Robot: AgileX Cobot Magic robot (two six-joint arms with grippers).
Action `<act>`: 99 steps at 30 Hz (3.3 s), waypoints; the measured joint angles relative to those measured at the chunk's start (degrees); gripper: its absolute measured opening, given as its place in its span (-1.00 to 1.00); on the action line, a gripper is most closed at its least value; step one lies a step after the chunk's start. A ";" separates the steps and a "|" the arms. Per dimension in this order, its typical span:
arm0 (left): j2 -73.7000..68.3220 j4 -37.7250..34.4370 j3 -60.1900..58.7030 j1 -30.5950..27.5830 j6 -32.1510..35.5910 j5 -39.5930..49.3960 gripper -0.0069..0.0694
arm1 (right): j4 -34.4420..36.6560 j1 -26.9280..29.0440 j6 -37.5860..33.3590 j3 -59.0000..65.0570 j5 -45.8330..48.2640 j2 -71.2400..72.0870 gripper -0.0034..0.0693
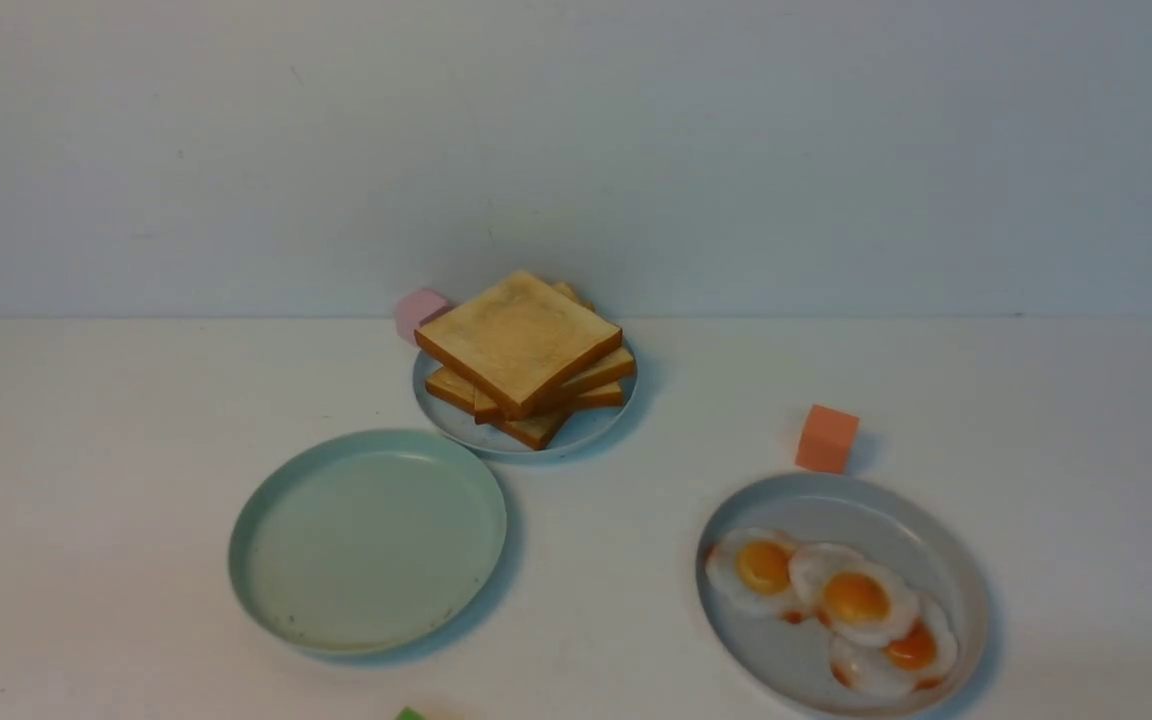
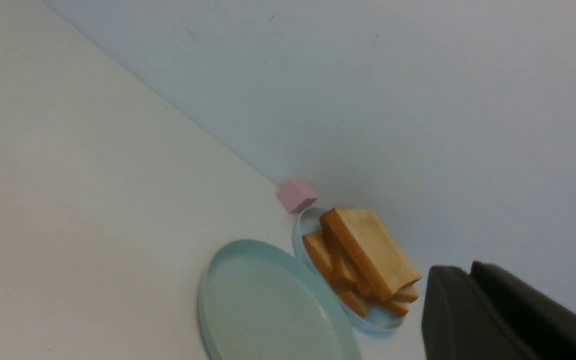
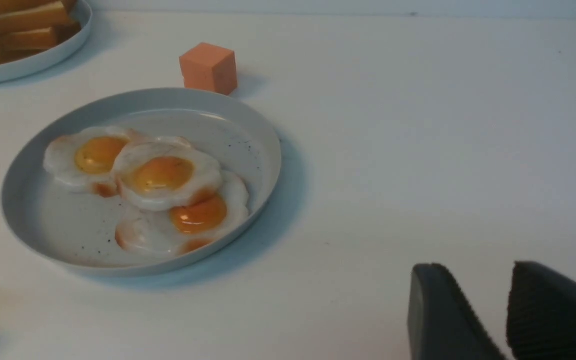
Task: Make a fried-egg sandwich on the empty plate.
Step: Use the left arm to grab a slice of bread, then use the left arm to put a slice of bread into the empty plate in the middle
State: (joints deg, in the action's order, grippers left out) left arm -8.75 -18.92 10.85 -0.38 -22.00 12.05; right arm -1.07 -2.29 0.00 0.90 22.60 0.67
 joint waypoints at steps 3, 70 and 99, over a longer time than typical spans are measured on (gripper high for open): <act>-6.95 0.19 5.83 3.56 4.40 4.63 -0.85 | 0.00 0.00 0.00 0.00 0.00 0.00 -0.25; -117.89 22.59 91.97 27.99 39.76 18.10 0.14 | 18.68 -25.11 -7.66 -57.37 39.52 -41.06 -0.86; -100.14 24.81 94.06 28.17 32.39 36.30 -0.83 | 19.70 -25.11 -7.61 -57.37 39.00 -41.06 -0.79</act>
State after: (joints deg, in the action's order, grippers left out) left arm -108.89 5.89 104.91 27.80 10.39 48.35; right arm 18.64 -27.40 -7.61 -56.47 61.59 -40.39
